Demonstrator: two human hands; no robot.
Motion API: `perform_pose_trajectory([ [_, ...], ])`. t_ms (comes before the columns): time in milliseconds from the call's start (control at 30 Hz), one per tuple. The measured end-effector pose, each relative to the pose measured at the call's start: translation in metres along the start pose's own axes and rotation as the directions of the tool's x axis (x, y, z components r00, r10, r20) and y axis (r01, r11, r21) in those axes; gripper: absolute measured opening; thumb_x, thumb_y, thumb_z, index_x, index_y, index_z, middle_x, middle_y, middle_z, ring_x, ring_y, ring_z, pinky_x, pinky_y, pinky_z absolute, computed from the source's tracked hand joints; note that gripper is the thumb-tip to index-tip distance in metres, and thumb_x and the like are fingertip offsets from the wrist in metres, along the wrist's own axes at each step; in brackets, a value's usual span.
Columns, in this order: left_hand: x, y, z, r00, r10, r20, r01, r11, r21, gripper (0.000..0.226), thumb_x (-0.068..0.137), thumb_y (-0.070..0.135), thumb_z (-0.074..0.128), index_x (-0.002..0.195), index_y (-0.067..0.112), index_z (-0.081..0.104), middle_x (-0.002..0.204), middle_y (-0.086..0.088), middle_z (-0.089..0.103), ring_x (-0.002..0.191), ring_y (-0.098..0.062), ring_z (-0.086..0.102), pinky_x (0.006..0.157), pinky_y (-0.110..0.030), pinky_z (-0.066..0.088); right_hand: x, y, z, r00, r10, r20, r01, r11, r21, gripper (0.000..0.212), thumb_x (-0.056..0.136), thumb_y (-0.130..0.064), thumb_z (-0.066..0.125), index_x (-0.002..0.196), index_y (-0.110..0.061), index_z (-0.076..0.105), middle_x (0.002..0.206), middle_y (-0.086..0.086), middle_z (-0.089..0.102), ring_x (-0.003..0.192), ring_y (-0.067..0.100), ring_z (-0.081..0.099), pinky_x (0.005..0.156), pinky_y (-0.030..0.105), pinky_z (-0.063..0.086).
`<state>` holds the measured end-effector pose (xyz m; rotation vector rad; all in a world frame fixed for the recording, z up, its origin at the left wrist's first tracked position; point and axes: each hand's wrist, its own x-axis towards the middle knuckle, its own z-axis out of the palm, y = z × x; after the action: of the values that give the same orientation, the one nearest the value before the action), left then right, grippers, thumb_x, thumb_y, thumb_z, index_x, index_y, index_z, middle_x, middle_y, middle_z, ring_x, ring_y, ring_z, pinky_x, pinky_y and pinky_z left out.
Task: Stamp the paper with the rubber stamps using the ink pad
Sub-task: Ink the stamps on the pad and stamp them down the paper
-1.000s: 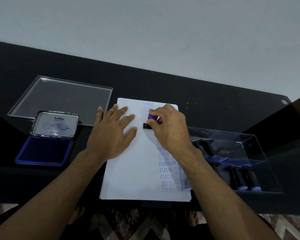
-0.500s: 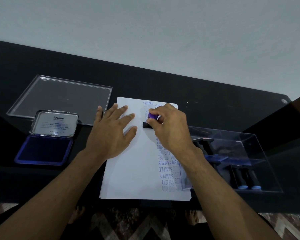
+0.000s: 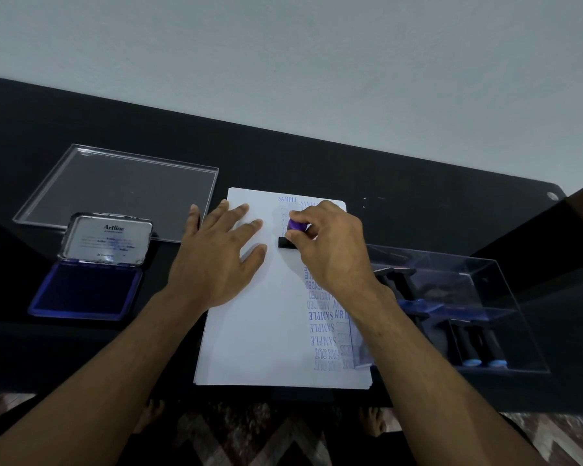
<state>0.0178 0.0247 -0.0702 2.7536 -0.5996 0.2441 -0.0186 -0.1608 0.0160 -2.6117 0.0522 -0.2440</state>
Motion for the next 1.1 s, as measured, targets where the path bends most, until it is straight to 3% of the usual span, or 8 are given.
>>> perform_pose_trajectory([
  [967,0.0003,0.0006,-0.0017,1.0,0.004,-0.006,-0.004,1.0,-0.012,0.066,0.096,0.065,0.024,0.142,0.03,0.056,0.157,-0.001,0.043,0.15,-0.025,0.029,0.12,-0.064,0.013,-0.0018,0.0006,0.0007,1.0,-0.001,-0.019,0.002,1.0,0.017,0.035,0.089,-0.026,0.071,0.123,-0.017,0.068,0.115,-0.001,0.066,0.094,0.012,0.063,0.093,0.028,0.053],
  [1100,-0.0009,0.0003,-0.0018,1.0,0.005,-0.01,-0.005,1.0,-0.022,0.064,0.096,0.063,0.026,0.142,0.03,0.055,0.157,0.0,0.042,0.151,-0.024,0.028,0.121,-0.063,0.012,-0.0045,0.0048,-0.0056,0.979,0.03,-0.202,0.003,0.987,0.161,0.026,0.086,-0.022,0.075,0.112,-0.018,0.073,0.105,-0.003,0.068,0.083,0.008,0.066,0.083,0.026,0.057],
])
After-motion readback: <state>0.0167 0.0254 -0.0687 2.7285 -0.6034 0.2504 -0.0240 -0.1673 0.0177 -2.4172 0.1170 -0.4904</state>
